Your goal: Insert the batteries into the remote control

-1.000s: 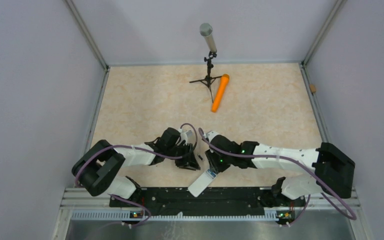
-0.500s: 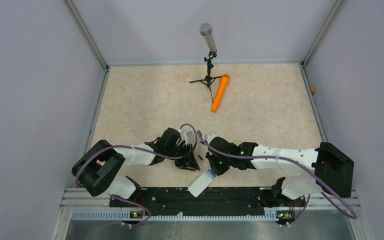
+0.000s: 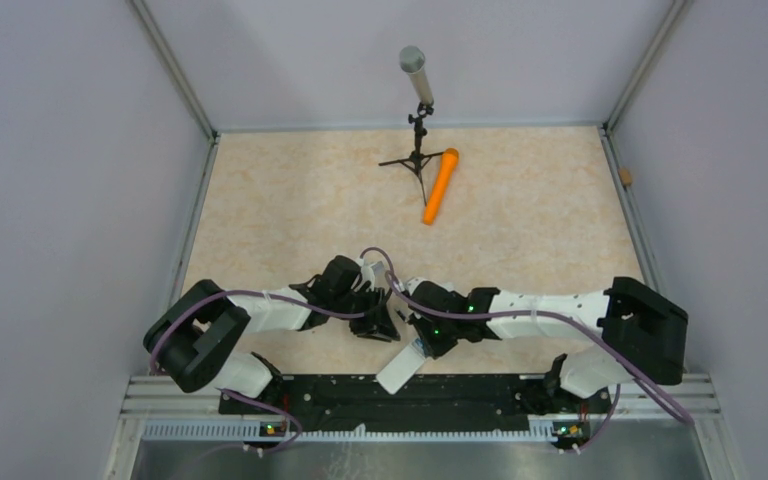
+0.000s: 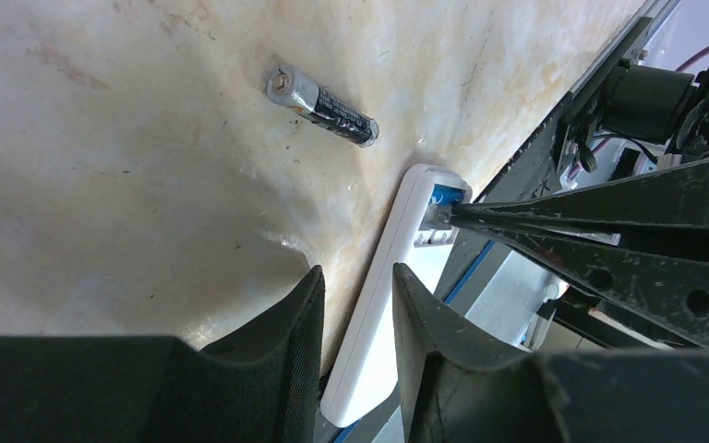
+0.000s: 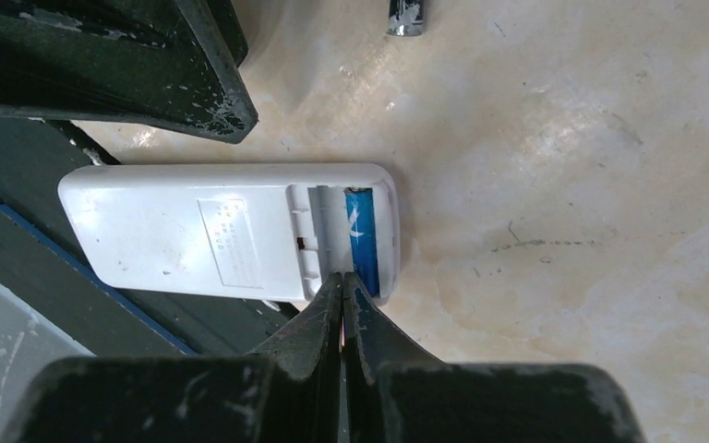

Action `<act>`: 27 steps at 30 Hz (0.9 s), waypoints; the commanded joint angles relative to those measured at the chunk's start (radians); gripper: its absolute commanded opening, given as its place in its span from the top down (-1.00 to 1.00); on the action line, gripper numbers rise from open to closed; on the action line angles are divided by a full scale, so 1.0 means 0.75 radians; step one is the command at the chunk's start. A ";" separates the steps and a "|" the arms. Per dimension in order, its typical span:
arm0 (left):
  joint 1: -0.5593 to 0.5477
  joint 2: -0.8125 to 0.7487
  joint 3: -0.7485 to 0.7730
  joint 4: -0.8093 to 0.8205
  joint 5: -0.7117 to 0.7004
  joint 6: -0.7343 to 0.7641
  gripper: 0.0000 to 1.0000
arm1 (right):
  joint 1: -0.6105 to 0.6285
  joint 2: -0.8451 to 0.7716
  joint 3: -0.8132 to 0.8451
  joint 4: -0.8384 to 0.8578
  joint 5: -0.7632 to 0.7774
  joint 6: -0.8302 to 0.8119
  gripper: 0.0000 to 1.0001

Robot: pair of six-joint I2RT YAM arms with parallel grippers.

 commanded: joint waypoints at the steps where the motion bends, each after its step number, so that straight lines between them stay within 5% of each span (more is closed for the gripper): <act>1: -0.007 -0.002 0.002 0.029 0.008 0.021 0.32 | 0.024 0.052 -0.012 0.041 0.002 0.015 1.00; 27: -0.007 0.001 0.019 0.015 0.003 0.033 0.31 | 0.032 -0.083 0.104 -0.069 0.161 0.031 1.00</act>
